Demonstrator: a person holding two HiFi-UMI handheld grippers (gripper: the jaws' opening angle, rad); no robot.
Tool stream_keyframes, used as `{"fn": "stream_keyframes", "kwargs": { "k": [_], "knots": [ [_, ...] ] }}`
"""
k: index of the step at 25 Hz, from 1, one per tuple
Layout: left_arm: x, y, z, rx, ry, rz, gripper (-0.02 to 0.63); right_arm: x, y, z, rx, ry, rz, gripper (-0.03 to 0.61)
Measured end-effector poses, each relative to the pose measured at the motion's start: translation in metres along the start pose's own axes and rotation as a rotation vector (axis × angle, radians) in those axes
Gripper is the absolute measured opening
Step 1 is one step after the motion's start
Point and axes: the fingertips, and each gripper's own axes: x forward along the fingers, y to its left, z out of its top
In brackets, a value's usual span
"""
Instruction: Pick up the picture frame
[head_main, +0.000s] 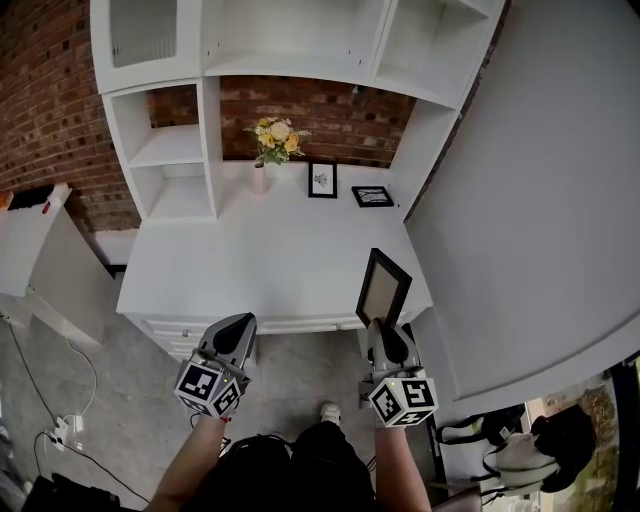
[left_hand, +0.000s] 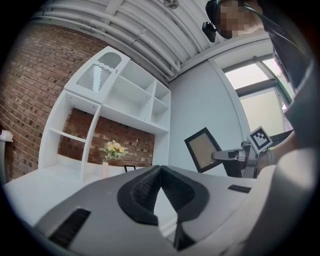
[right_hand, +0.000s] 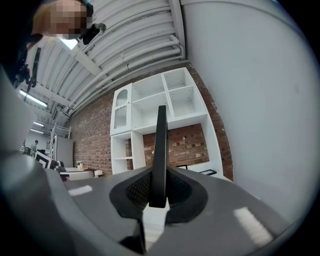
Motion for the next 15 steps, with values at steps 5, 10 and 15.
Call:
{"fn": "stream_keyframes", "kwargs": {
  "k": [5,10,15],
  "knots": [
    [-0.012,-0.003,-0.002,0.001,0.000,-0.009,0.003,-0.014,0.005,-0.002,0.010,-0.013,-0.016,0.040],
    [-0.019,-0.007,-0.006,-0.003,0.012,-0.016,0.003,-0.025,0.005,-0.005,0.024,-0.016,-0.032,0.040],
    [-0.015,-0.008,-0.006,-0.011,0.005,-0.023,0.003,-0.025,0.004,-0.006,0.018,-0.011,-0.040,0.040]
  ]
}}
